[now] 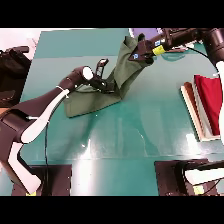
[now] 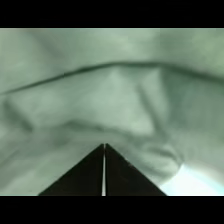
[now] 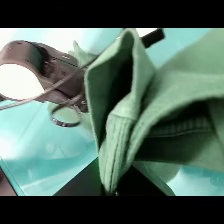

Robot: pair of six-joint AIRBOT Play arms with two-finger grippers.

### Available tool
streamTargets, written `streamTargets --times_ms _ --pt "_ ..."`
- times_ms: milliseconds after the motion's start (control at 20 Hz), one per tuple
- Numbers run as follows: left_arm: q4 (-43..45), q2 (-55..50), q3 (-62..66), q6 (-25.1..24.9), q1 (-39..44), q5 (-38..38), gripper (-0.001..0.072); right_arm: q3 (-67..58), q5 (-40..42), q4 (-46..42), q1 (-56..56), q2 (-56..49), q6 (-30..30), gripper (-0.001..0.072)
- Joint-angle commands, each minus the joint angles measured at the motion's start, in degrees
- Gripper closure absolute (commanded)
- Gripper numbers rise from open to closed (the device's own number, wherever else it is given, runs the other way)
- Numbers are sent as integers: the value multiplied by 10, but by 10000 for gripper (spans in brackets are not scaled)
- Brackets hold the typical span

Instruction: Fold the shirts.

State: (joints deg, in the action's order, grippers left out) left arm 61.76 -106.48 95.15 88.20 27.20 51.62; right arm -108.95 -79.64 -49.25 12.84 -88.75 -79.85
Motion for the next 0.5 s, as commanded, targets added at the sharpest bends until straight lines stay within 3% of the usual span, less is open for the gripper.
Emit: streamTargets --times_ms 0,300,450 --pt "40 48 5 -1 -50 66 686 -2 28 1 19 -1 -2 691" --pt "136 231 5 -2 -180 90 686 -25 76 2 134 -68 21 690" --pt "159 307 5 -2 -226 92 685 -95 175 2 245 -159 30 687"
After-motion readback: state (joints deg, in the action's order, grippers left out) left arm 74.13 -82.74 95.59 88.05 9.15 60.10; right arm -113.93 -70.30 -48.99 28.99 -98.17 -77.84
